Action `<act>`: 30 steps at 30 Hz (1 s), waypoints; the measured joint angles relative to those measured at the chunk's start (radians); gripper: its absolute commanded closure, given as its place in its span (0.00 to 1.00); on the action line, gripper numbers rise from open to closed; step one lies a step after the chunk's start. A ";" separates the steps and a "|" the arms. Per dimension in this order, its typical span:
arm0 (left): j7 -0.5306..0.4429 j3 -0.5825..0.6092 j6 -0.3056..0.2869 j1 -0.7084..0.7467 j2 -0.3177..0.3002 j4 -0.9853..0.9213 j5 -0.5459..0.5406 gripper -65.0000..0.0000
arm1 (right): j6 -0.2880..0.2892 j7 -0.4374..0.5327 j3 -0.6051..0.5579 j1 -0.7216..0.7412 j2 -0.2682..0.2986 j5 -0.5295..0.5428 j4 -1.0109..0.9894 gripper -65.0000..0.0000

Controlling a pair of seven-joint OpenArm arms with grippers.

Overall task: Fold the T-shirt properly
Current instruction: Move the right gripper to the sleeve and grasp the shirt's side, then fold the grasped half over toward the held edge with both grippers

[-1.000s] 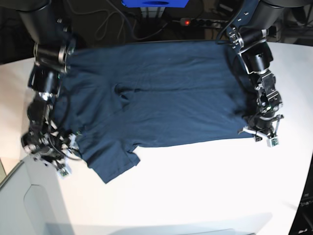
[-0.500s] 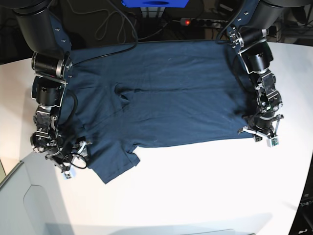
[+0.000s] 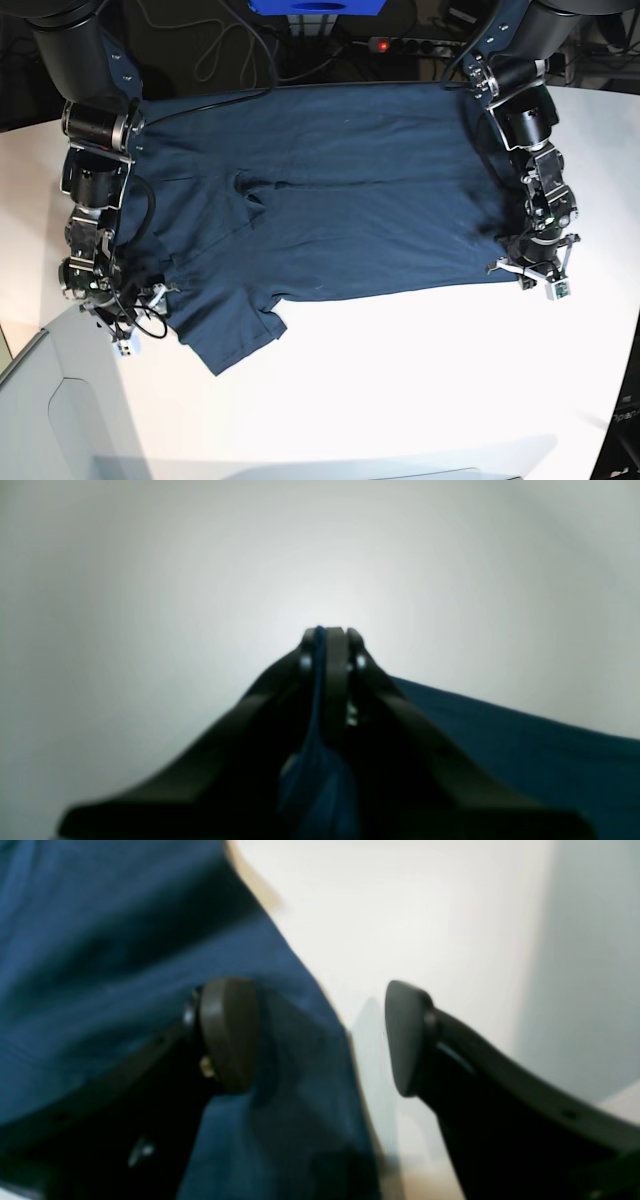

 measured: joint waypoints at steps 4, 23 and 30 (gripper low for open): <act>0.000 0.000 0.000 0.000 0.000 0.000 0.000 1.00 | -0.001 0.041 0.000 -0.023 0.000 0.006 0.003 0.43; 0.111 -0.001 -0.002 0.051 0.018 0.172 0.008 1.00 | 0.001 -0.002 -0.002 -0.134 -0.005 0.002 0.211 1.00; 0.138 -0.001 -0.006 0.146 0.051 0.424 -0.071 1.00 | 0.038 -0.037 -0.002 -0.253 -0.006 0.003 0.501 1.00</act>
